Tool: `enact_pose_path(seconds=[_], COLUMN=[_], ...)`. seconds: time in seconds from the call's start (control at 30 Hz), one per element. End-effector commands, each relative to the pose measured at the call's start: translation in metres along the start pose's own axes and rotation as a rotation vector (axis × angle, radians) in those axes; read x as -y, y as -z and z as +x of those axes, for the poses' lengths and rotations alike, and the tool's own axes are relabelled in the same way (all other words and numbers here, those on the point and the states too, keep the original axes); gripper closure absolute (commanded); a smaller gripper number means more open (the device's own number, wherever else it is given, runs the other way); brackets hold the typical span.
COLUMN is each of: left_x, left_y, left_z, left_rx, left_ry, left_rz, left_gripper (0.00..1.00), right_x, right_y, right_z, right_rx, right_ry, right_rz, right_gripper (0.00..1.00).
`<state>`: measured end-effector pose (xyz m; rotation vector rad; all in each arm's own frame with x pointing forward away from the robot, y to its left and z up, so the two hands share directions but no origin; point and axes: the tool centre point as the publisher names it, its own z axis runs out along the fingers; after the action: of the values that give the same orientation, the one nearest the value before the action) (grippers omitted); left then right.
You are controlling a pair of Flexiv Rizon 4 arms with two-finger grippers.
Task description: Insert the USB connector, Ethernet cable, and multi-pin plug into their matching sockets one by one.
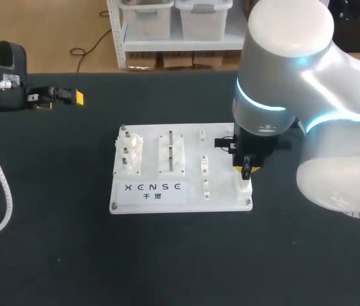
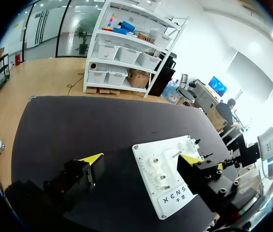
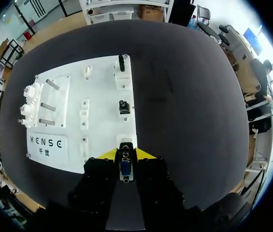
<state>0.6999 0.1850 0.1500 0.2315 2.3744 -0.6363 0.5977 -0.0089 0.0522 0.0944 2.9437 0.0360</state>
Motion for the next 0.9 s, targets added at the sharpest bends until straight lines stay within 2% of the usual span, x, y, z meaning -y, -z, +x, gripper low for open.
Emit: enact_pose_path(seconds=[0.03,0.33,0.53,0.6,0.63,0.9], left_x=[0.0,0.0,0.0,0.0,0.0,0.0], left_y=[0.0,0.0,0.0,0.0,0.0,0.0], left_z=[0.0,0.0,0.0,0.0,0.0,0.0], left_rx=[0.0,0.0,0.0,0.0,0.0,0.0], left_ry=[0.0,0.0,0.0,0.0,0.0,0.0], left_rz=[0.0,0.0,0.0,0.0,0.0,0.0], left_gripper=[0.0,0.0,0.0,0.0,0.0,0.0], right_x=[-0.004,-0.003,-0.002,-0.003,-0.003,-0.003], right_y=[-0.021,-0.032,-0.026,-0.02,-0.017,0.01], right_z=[0.0,0.0,-0.006,-0.012,-0.015,-0.049], right_rx=[-0.025,-0.058,-0.052,-0.041,-0.032,0.028], right_ry=[0.001,-0.005,-0.012,-0.011,-0.015,-0.016], right_rz=[0.001,0.011,-0.002,-0.005,-0.012,-0.038], right_gripper=[1.0,1.0,1.0,0.46,0.0,0.0])
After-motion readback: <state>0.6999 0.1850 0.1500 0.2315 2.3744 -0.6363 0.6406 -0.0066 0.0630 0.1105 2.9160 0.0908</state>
